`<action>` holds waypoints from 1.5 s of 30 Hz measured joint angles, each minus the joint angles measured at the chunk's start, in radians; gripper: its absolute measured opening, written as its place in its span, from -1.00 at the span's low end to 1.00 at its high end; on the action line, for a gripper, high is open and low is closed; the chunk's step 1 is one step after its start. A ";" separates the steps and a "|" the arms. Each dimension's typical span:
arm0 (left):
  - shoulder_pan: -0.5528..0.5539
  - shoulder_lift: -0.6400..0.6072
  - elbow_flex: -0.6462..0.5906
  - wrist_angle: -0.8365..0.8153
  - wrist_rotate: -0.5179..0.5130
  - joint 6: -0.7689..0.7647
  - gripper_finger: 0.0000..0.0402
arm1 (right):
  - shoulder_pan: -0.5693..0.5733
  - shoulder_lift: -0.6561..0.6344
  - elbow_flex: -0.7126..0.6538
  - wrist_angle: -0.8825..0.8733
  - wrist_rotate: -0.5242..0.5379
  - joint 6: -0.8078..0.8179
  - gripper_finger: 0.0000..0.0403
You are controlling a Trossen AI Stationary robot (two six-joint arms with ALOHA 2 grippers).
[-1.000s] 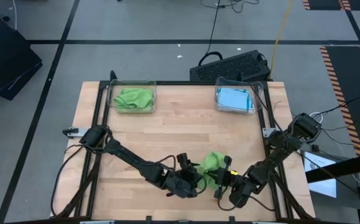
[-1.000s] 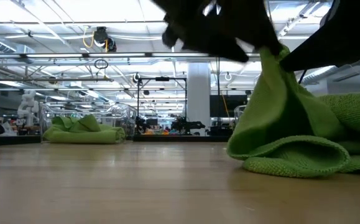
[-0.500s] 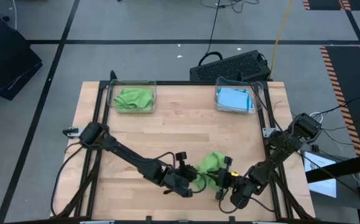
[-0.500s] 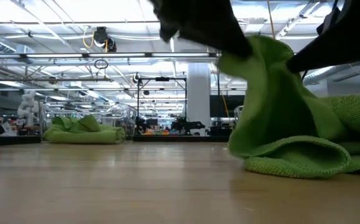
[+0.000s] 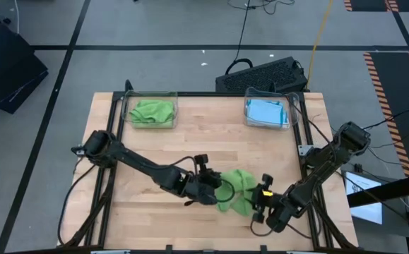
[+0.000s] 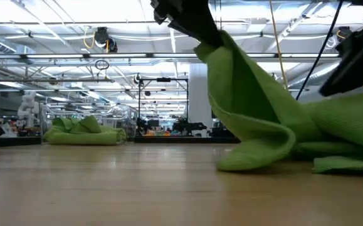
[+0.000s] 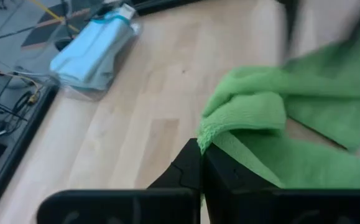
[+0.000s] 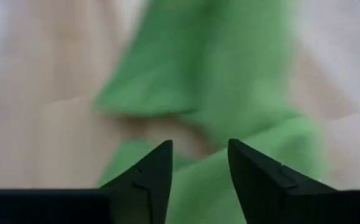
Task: Fold microfiber towels
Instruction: Fold the green microfiber cloth
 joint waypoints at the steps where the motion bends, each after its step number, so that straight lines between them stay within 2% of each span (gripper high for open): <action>1: 0.008 -0.002 0.000 0.000 -0.002 0.000 -0.98 | 0.009 0.002 0.000 0.034 -0.027 -0.026 -0.25; 6: 0.040 -0.004 0.000 -0.014 -0.013 0.048 -0.97 | 0.053 0.041 0.000 0.206 -0.148 -0.163 -0.19; 10: 0.067 -0.004 0.001 -0.015 -0.010 0.061 -0.98 | 0.068 0.101 0.000 0.299 -0.150 -0.212 -0.16; 14: 0.081 -0.004 0.001 0.000 -0.006 0.084 -0.97 | 0.011 0.174 0.008 0.384 -0.160 -0.262 -0.11; 20: 0.095 -0.004 0.001 -0.003 0.001 0.121 -0.98 | -0.059 0.248 0.130 0.340 -0.170 -0.363 -0.04; 25: 0.113 -0.004 0.001 0.012 0.003 0.151 -0.96 | -0.127 0.276 0.204 0.225 -0.197 -0.340 -0.04; 31: 0.135 -0.004 0.001 0.012 0.045 0.155 -0.96 | -0.182 0.319 0.210 0.132 -0.302 -0.287 -0.04; 35: 0.139 -0.004 0.001 0.012 0.081 0.152 -0.97 | -0.189 0.352 0.211 0.155 -0.293 -0.308 -0.04; 39: 0.136 -0.004 0.001 0.012 0.093 0.145 -0.97 | -0.202 0.385 0.215 0.137 -0.259 -0.256 -0.04; 42: 0.129 -0.004 0.001 0.012 0.095 0.141 -0.96 | -0.205 0.398 0.214 0.132 -0.252 -0.255 -0.10; 45: 0.124 -0.004 0.001 0.012 0.095 0.146 -0.98 | -0.202 0.401 0.213 0.128 -0.242 -0.249 -0.28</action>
